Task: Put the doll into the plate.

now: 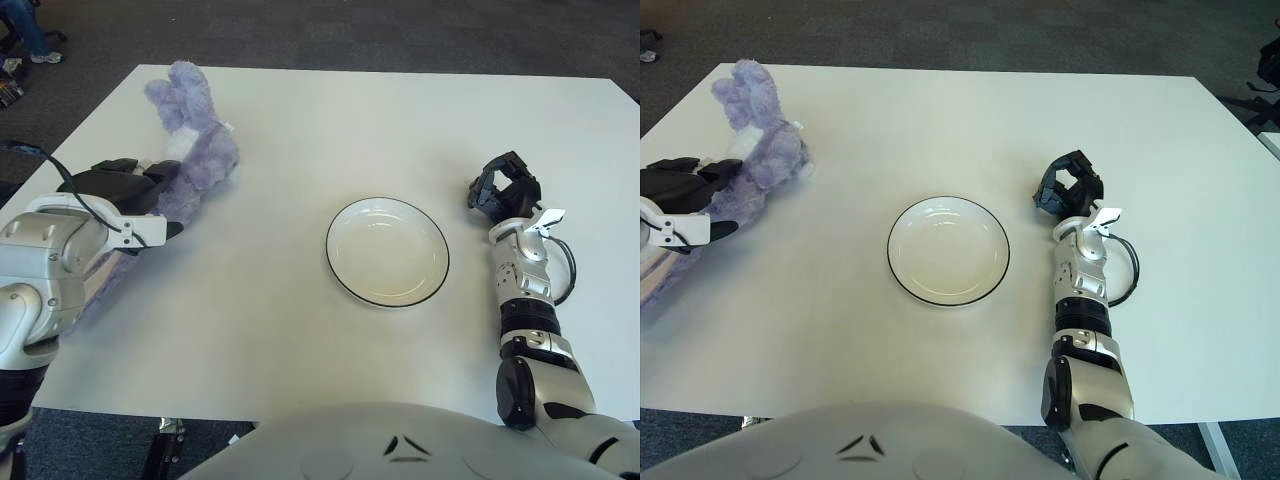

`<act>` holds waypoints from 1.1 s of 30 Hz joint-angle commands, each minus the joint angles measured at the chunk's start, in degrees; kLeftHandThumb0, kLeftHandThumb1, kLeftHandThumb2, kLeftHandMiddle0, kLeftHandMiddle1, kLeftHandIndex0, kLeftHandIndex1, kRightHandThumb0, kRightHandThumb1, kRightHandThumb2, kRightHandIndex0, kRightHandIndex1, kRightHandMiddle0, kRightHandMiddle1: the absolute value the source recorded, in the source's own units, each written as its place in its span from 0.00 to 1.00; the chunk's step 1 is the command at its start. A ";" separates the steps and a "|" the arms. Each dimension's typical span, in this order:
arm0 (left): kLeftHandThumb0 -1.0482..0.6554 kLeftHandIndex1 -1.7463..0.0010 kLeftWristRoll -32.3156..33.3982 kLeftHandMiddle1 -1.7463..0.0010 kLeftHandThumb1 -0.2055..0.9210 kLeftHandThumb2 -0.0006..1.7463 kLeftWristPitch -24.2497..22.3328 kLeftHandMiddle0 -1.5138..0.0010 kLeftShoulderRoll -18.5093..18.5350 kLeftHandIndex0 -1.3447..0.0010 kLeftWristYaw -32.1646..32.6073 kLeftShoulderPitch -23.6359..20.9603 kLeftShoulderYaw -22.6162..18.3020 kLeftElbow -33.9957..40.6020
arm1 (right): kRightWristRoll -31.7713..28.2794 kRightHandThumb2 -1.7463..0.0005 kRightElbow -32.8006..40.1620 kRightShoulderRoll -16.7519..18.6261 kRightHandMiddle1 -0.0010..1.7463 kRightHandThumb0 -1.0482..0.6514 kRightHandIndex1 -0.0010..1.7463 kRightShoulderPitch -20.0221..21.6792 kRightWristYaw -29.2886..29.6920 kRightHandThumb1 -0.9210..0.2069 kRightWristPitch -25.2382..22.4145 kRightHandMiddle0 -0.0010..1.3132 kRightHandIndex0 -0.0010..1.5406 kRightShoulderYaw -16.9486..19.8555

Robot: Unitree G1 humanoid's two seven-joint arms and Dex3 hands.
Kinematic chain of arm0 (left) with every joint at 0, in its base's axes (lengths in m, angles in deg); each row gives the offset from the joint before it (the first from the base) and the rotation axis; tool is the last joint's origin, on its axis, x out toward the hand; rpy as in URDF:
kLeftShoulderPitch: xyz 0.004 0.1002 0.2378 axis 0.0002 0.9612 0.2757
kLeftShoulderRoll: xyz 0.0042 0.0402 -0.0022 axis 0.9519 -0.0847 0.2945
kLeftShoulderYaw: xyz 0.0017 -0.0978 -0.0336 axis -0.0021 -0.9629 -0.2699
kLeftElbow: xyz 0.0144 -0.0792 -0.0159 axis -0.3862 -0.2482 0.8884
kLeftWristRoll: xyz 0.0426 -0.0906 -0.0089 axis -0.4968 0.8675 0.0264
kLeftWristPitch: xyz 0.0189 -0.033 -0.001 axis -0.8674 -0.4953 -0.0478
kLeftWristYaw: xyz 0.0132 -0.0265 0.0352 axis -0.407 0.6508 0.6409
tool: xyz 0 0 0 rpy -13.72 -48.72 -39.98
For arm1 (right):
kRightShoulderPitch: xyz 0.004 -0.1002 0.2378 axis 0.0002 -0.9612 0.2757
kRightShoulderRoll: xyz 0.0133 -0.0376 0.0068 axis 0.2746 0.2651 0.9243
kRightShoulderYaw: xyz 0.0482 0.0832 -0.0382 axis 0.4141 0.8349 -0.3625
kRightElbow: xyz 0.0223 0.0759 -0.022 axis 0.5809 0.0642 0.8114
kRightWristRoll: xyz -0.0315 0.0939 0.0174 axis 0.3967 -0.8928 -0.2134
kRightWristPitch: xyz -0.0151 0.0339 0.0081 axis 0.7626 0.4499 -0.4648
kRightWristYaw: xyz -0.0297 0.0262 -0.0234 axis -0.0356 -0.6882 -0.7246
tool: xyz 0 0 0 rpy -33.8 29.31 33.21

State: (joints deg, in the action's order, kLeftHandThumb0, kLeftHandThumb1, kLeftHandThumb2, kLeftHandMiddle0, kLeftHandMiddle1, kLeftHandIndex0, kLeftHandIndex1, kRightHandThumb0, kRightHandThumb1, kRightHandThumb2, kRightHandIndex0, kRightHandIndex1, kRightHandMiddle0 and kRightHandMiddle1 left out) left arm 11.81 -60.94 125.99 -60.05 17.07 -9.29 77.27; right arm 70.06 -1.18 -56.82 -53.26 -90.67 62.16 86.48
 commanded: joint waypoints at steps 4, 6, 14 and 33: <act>0.00 1.00 -2.78 0.98 1.00 0.53 0.01 0.91 -0.98 1.00 7.73 -1.04 2.75 -7.11 | -0.65 0.28 -1.45 0.48 1.00 0.34 1.00 -2.84 -0.29 0.50 -3.11 0.45 0.79 0.20; 0.00 1.00 -3.35 0.98 1.00 0.52 -0.53 0.91 -1.39 1.00 9.62 -0.83 2.95 -7.61 | -0.70 0.27 -1.21 0.45 1.00 0.34 1.00 -2.98 -0.39 0.50 -3.27 0.45 0.79 0.22; 0.00 1.00 -7.63 0.96 1.00 0.47 -4.72 0.86 -6.26 1.00 21.63 -1.09 4.19 -11.02 | -0.98 0.27 -0.41 0.30 1.00 0.34 1.00 -3.31 -1.22 0.50 -4.00 0.45 0.78 0.28; 0.00 1.00 -11.36 0.63 1.00 0.38 -14.30 0.99 -16.01 1.00 43.18 -8.53 10.00 -27.23 | -1.67 0.26 0.58 -0.34 1.00 0.33 1.00 -3.73 -3.49 0.52 -5.24 0.46 0.79 0.43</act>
State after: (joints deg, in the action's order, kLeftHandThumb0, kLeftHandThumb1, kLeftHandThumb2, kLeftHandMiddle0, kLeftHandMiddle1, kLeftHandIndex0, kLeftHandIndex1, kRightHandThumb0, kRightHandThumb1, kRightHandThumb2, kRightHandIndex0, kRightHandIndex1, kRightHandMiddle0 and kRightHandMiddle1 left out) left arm 0.86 -74.29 110.53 -18.59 9.06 -0.45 52.42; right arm 69.30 1.05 -57.76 -54.55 -94.17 59.87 86.69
